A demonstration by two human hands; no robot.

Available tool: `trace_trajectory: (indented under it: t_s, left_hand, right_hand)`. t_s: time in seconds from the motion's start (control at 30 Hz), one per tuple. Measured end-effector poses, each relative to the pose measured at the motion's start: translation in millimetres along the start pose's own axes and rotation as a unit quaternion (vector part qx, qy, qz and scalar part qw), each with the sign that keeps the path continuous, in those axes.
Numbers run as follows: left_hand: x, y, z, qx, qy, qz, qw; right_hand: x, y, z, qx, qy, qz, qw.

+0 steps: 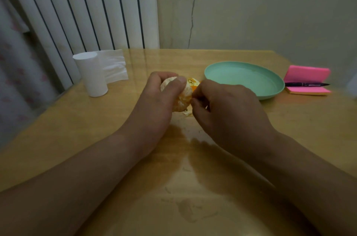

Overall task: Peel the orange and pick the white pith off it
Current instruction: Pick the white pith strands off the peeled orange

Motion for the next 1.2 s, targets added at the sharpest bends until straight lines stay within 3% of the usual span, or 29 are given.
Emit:
trace_trajectory:
  t_s: [0.23,0.43,0.9,1.1,1.2]
  left_hand:
    - [-4.3,3.7,1.8,-0.003,-0.004,-0.018,1.0]
    - [-4.1,5.3,3.1,0.011,0.022,-0.021,0.999]
    - [-2.4,1.2,0.2,0.021,0.109,-0.039,0.993]
    - [0.6,-2.4,-1.9,0.028,0.181,-0.036,0.982]
    - [-0.7,-2.4,-1.0,0.076,0.264,-0.034,0.961]
  right_hand:
    - [1.4,1.8,0.8,-0.043,-0.088,0.032,0.995]
    - [-2.4,4.2,4.4,-0.07,-0.176,0.012,0.982]
    - [-1.4,5.2,3.9,-0.085,-0.226,0.016,0.97]
    - [-2.1,3.9,13.5,-0.11,-0.235,0.02,0.966]
    - [-3.4,3.9,17.5,-0.118,-0.244,0.016,0.962]
Point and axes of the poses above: each hand's wrist, its own y-axis away from the middle knuckle, its own x-axis out of the back of the hand, z = x × y, the point moved 4 cm from there along -y, towards the middle knuckle, and after that the axes turned 14 degrees about y, right-handed, at the moved point
